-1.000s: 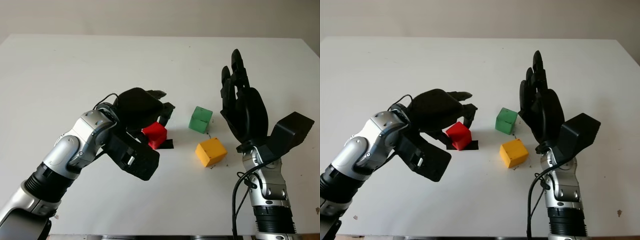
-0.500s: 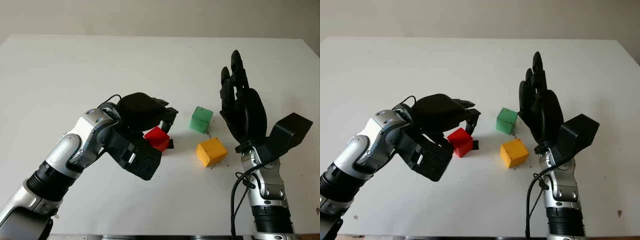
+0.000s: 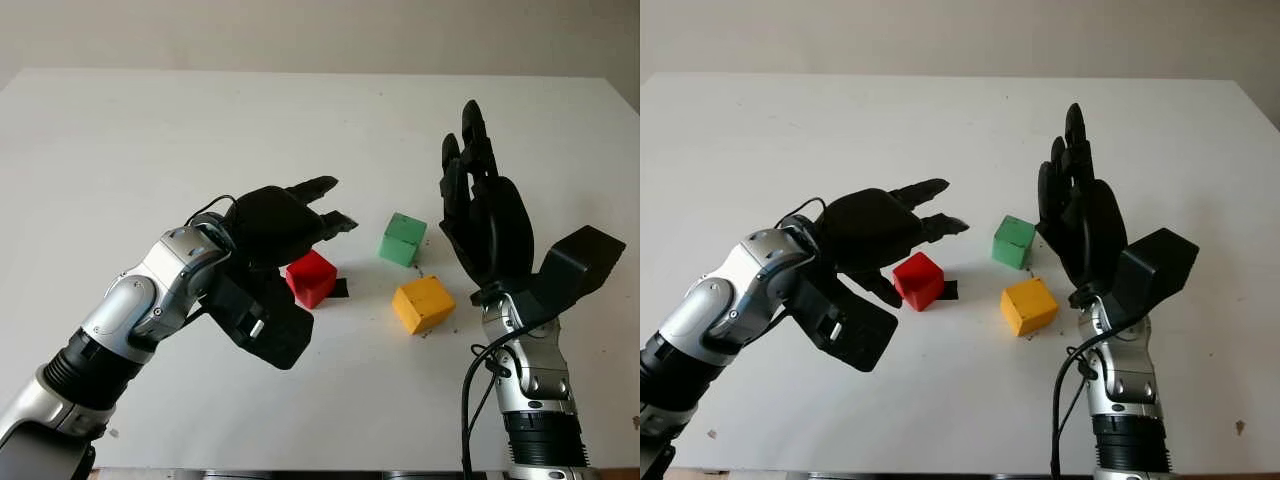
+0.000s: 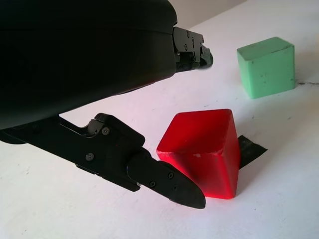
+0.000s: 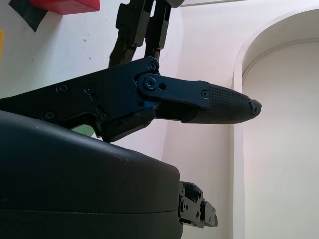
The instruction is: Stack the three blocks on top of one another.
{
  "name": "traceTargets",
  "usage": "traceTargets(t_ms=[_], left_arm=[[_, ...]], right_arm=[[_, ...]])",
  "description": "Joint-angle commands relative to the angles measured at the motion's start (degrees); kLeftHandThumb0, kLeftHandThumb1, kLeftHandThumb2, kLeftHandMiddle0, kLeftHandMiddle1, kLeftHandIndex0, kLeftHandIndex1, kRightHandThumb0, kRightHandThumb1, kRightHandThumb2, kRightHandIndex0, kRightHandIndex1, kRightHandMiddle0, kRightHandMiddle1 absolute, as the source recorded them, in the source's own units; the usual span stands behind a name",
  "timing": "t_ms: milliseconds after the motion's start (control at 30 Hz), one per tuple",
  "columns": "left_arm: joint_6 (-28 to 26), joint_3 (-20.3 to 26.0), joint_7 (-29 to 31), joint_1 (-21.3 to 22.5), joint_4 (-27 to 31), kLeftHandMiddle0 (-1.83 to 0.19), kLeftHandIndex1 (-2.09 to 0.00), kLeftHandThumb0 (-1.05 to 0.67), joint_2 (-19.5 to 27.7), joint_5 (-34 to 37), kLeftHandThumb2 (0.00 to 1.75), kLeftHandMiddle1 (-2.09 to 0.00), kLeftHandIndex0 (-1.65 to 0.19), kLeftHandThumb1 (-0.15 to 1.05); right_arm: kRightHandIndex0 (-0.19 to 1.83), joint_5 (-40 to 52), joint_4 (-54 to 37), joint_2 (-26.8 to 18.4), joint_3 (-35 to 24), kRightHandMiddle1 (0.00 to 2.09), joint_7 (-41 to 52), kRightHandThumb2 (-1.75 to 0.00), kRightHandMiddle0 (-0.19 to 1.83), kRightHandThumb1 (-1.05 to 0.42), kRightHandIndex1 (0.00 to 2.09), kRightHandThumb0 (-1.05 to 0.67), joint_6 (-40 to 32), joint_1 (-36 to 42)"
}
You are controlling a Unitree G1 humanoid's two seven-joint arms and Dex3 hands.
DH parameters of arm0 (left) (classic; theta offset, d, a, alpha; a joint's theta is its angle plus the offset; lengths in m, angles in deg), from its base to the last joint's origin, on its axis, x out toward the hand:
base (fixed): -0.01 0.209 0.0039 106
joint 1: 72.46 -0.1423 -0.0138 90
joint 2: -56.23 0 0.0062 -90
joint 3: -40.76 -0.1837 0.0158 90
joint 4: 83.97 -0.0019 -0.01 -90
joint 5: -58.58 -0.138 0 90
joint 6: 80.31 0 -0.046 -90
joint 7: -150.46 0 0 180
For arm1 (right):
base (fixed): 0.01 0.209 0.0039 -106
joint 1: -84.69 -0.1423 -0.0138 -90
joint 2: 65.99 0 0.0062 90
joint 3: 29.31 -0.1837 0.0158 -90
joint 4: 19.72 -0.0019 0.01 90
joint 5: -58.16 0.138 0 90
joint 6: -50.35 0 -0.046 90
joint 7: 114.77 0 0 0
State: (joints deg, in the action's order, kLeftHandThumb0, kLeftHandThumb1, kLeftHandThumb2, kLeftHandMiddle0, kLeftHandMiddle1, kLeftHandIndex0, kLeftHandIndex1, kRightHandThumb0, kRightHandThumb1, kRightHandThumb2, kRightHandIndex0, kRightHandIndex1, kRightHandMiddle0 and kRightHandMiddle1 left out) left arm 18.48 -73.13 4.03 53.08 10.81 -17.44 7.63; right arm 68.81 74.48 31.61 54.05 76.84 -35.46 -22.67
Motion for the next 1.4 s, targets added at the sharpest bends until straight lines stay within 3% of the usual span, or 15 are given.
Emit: traceTargets(t_ms=[0,233,333,400,500,533,667,767,967,1200,1367], left_arm=[[0.0,1.2,-0.1,-1.2,1.2,0.19,-0.03,-0.61,0.4,1.3,0.05,0.00,0.13,0.86],[-3.7,5.8,4.6,-2.9,4.5,0.19,0.00,-0.68,0.0,11.9,0.07,0.00,0.19,0.89],[-7.3,12.7,6.7,-4.2,6.9,0.19,0.00,-0.82,1.1,21.6,0.09,0.00,0.19,0.97],[-8.5,18.3,5.4,-5.9,7.2,0.19,0.00,-0.89,1.2,28.0,0.13,0.00,0.19,1.03],[-11.2,28.5,-0.2,-10.3,7.0,0.19,0.00,-0.92,-1.2,37.6,0.49,0.00,0.19,1.05],[-12.1,30.4,-2.1,-11.5,7.0,0.19,0.00,-0.93,-2.0,39.5,0.58,0.00,0.19,1.05],[-8.9,35.3,-9.7,-15.1,4.8,0.19,0.00,-0.88,-5.5,45.4,0.70,0.00,0.19,1.05],[-7.6,36.9,-14.2,-17.8,4.1,0.19,0.00,-0.85,-7.7,47.4,0.72,0.00,0.19,1.05],[-6.5,40.0,-20.8,-21.0,1.8,0.19,0.00,-0.82,-14.1,54.8,0.66,0.00,0.19,1.05],[-3.7,40.7,-26.6,-22.3,-2.4,0.19,0.00,-0.82,-17.3,56.0,0.67,0.00,0.19,1.05],[-3.2,39.7,-27.4,-22.8,-2.8,0.19,-0.01,-0.81,-17.7,55.8,0.66,0.00,0.19,1.05]], right_arm=[[-0.19,0.0,-0.3,-0.1,-0.2,0.00,0.1,-0.58,-0.19,-1.05,0.00,-0.78,0.3,0.2],[-0.19,0.0,-2.0,-1.2,-0.7,0.00,0.7,-0.57,-0.19,-1.05,0.00,-0.77,-0.5,0.6],[-0.19,-3.6,-1.7,-5.4,-1.5,0.03,1.1,-0.42,-0.16,-1.05,0.00,-0.78,2.1,-0.5],[-0.19,-3.9,0.0,-9.0,-2.8,0.05,3.6,-0.30,-0.11,-1.05,0.01,-0.78,4.9,-2.0],[-0.19,-7.7,-1.6,-17.8,-4.2,0.10,6.8,-0.11,0.02,-1.02,0.02,-0.79,3.9,-3.6],[-0.18,-8.7,-1.9,-20.0,-4.3,0.11,7.7,-0.08,0.08,-1.00,0.03,-0.77,4.0,-3.9],[-0.12,-14.0,-5.2,-29.4,-4.6,0.15,11.6,-0.04,0.21,-0.95,0.07,-0.75,3.0,-4.3],[-0.08,-15.5,-8.4,-34.2,-5.3,0.16,14.9,-0.04,0.31,-0.91,0.07,-0.72,1.4,-3.9],[-0.06,-21.0,-11.9,-42.3,-5.4,0.15,18.7,-0.06,0.41,-0.92,0.06,-0.73,6.2,-1.3],[-0.09,-29.8,-14.0,-46.0,-3.1,0.11,18.4,-0.06,0.40,-0.93,0.05,-0.73,13.3,1.4],[-0.11,-37.3,-12.2,-47.4,-0.1,0.09,16.0,-0.07,0.41,-0.96,0.04,-0.73,21.0,1.5]])
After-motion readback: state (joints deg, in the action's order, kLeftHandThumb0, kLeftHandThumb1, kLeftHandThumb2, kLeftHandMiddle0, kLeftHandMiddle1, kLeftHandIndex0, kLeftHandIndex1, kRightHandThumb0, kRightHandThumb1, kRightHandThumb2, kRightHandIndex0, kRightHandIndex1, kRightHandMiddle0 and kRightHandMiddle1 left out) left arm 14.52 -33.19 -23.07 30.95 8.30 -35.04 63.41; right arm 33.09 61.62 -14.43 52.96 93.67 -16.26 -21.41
